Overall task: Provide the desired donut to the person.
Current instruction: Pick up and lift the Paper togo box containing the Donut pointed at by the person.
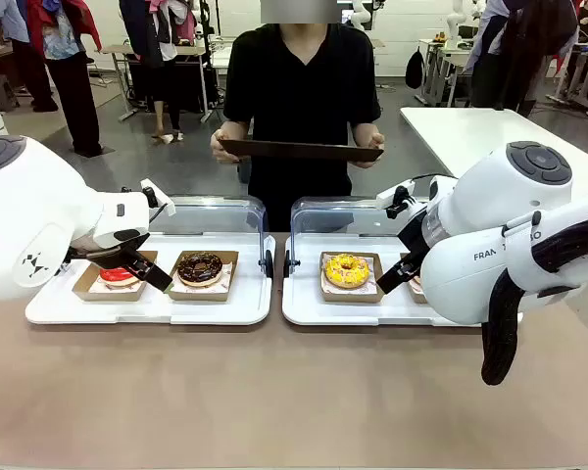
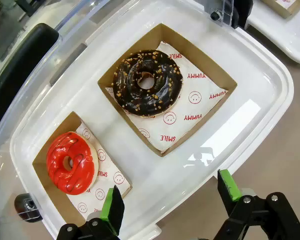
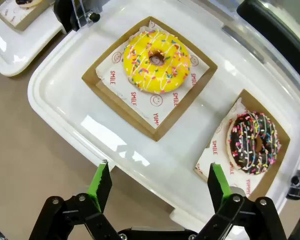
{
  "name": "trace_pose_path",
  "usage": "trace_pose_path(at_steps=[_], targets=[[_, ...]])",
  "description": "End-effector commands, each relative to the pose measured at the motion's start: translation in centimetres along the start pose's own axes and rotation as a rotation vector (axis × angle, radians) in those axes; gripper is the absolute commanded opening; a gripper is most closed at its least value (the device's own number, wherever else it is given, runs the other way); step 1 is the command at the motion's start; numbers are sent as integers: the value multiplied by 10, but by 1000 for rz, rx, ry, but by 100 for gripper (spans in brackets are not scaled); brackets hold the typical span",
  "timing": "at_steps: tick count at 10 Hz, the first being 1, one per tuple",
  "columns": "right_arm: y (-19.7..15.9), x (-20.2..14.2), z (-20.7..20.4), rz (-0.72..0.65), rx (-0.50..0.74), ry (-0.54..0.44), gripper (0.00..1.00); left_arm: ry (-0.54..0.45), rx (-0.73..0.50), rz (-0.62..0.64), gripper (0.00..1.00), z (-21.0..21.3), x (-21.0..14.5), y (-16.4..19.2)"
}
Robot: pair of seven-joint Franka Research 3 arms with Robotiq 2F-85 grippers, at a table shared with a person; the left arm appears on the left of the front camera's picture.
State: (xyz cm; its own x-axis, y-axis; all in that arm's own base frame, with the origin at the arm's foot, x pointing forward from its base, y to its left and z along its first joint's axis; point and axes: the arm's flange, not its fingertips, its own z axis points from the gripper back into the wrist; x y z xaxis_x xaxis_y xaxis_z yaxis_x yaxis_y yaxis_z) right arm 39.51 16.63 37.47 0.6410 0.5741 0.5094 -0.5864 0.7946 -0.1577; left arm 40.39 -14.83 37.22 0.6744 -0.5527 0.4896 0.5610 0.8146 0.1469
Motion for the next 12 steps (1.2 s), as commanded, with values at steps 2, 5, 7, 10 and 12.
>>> trace_pose_path(at_steps=[2, 5, 7, 10, 12], targets=[[0, 0, 0, 0, 0, 0, 100, 0, 0, 0, 100, 0, 0, 0], [0, 0, 0, 0, 0, 0, 100, 0, 0, 0, 100, 0, 0, 0], [0, 0, 0, 0, 0, 0, 100, 0, 0, 0, 100, 0, 0, 0], [0, 0, 0, 0, 0, 0, 100, 0, 0, 0, 100, 0, 0, 0], [0, 0, 0, 0, 0, 0, 100, 0, 0, 0, 100, 0, 0, 0]])
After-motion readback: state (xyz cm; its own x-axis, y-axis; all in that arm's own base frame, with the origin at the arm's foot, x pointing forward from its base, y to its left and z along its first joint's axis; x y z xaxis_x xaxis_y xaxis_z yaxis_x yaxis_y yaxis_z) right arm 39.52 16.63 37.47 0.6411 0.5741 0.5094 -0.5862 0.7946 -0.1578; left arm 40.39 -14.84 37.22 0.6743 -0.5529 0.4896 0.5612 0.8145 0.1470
